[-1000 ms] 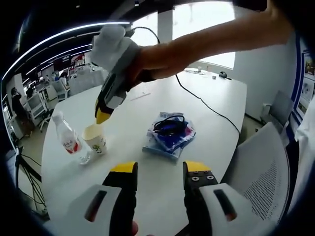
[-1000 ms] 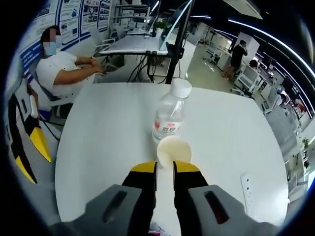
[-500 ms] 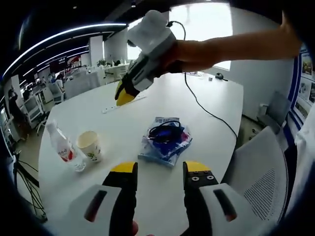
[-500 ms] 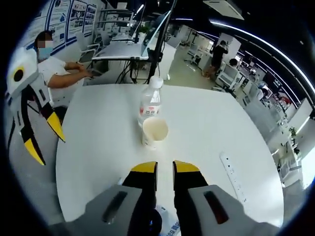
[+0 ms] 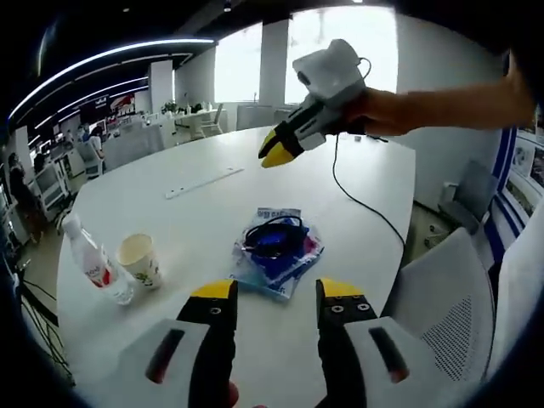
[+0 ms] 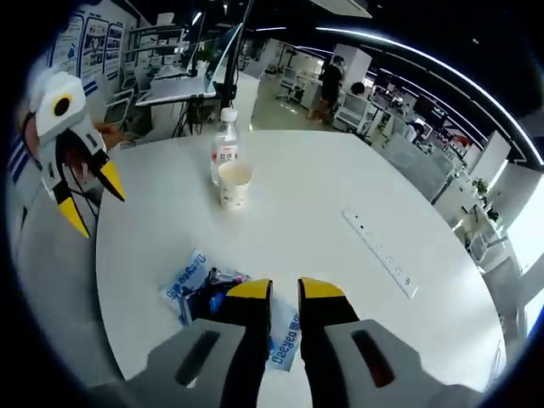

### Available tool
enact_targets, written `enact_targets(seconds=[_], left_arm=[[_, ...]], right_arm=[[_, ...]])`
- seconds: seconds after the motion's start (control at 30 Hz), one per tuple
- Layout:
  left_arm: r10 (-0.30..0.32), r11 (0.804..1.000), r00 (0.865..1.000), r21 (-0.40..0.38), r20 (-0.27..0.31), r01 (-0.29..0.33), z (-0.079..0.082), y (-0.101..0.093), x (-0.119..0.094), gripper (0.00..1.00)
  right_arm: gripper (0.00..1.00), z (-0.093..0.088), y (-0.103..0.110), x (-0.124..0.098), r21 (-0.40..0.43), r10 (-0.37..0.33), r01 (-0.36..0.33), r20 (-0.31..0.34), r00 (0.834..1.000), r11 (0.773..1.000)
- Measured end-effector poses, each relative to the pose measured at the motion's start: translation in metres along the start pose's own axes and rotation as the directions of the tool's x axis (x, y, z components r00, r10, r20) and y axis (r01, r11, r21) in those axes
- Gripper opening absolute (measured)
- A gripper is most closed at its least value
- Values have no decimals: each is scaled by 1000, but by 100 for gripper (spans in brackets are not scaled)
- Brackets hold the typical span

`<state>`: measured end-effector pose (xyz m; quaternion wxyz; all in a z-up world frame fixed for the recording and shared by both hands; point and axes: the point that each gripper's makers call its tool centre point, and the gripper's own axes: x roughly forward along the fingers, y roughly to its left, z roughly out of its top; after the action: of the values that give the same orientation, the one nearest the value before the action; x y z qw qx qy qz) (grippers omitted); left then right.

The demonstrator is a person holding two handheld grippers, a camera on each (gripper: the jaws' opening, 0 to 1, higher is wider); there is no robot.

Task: Arrange the tabletop items into an orderly group along one side of the table until the central work area is clear of visible clutter.

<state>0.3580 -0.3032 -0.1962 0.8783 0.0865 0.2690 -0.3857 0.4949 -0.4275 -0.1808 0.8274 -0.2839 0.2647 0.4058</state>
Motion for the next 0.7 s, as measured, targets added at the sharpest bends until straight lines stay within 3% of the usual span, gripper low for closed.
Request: enact_targets(seconds=[0.53,0.57,0.7], left_arm=[[5,999,1000,-32,1,-5,7,-10,11,36],[7,999,1000,-33,2,-7,7,-12,12,36],[14,999,1000,-40,-2,-14,4,-17,16,36]], right_arm=[[11,-70,-12,-57,149,-91,92,-13,996,985],[11,-82,-10,-66,162,-98,99,-14,995,982],[11,-100,-10,-79,194,-116,116,-13,993,974]])
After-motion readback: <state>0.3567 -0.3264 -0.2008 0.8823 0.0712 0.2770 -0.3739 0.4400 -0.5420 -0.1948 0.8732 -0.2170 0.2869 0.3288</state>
